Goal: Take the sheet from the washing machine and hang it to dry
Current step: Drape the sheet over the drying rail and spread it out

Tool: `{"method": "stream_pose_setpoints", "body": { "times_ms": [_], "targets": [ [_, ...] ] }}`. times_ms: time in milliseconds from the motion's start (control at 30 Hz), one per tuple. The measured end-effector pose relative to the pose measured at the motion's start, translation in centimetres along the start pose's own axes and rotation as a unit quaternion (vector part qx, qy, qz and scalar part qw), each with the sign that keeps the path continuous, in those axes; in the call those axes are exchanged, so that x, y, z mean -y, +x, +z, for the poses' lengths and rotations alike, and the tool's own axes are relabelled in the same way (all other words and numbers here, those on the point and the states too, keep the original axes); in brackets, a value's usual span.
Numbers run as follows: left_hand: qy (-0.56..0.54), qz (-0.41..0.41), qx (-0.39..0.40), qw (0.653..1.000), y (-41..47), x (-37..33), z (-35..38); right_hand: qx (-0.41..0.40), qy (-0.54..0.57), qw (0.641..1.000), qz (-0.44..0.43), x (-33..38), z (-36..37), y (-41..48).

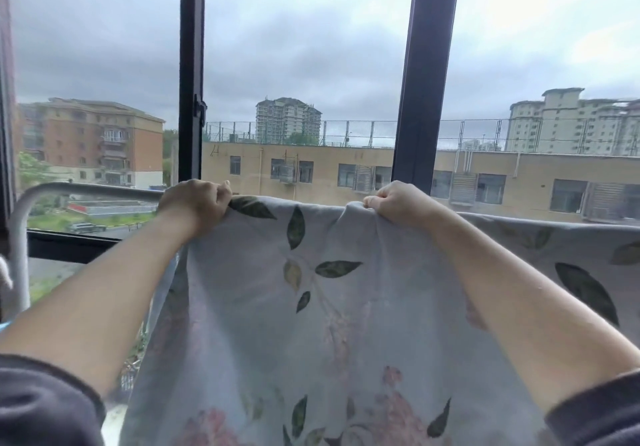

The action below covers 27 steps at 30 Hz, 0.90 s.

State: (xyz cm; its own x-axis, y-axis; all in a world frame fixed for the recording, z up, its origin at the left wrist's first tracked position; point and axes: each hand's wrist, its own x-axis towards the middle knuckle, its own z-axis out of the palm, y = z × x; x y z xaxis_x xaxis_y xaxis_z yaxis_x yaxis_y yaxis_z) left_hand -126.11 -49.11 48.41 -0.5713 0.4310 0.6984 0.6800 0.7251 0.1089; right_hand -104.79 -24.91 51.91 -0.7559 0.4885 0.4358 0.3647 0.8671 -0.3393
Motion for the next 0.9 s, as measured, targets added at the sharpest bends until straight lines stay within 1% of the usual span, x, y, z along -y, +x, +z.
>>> {"method": "stream_pose_setpoints", "body": {
  "times_ms": [67,100,167,200,267,333,433,567,667,700,867,900],
  "targets": [
    [-0.024,-0.003,-0.006,1.0,0.0,-0.1,0.1,0.01,-0.014,1.0,0.003,-0.2,-0.1,0.1],
    [-0.037,0.012,-0.025,0.999,0.0,-0.3,0.1,0.014,-0.018,1.0,0.005,-0.3,-0.1,0.1],
    [-0.06,0.074,-0.08,0.992,-0.4,-1.5,0.4,0.021,-0.017,1.0,0.012,-0.7,-0.2,0.1],
    [-0.074,0.108,-0.086,0.988,-0.7,-2.6,0.5,0.024,-0.014,1.0,0.014,-1.0,-0.3,0.1],
    [-0.105,0.164,-0.05,0.98,-1.3,-5.2,0.6,0.028,-0.012,0.999,0.014,-1.4,-0.5,0.1],
    [-0.14,0.183,-0.034,0.972,-1.1,-7.1,0.7,0.033,-0.007,0.999,0.014,-1.7,-0.7,0.2],
    [-0.215,0.186,-0.063,0.957,-0.4,-7.5,0.7,0.045,0.016,0.999,0.013,-2.0,-0.9,0.3],
    [-0.182,0.17,-0.103,0.963,0.0,-5.3,1.2,0.037,0.075,0.996,-0.012,-1.7,-1.0,-0.2],
    [-0.173,0.146,-0.11,0.968,0.2,-3.4,1.3,0.024,0.14,0.989,-0.041,-1.1,-0.9,-0.8],
    [-0.17,0.136,-0.112,0.97,0.2,-2.9,1.2,0.019,0.145,0.988,-0.051,-0.8,-0.8,-0.8],
    [-0.123,0.069,-0.117,0.983,-0.3,-2.7,1.0,-0.007,0.061,0.994,-0.092,-0.4,-0.1,-1.7],
    [-0.118,0.06,-0.116,0.984,-0.4,-2.9,1.0,-0.009,0.026,0.994,-0.102,-0.7,-0.2,-2.2]
  ]
}}
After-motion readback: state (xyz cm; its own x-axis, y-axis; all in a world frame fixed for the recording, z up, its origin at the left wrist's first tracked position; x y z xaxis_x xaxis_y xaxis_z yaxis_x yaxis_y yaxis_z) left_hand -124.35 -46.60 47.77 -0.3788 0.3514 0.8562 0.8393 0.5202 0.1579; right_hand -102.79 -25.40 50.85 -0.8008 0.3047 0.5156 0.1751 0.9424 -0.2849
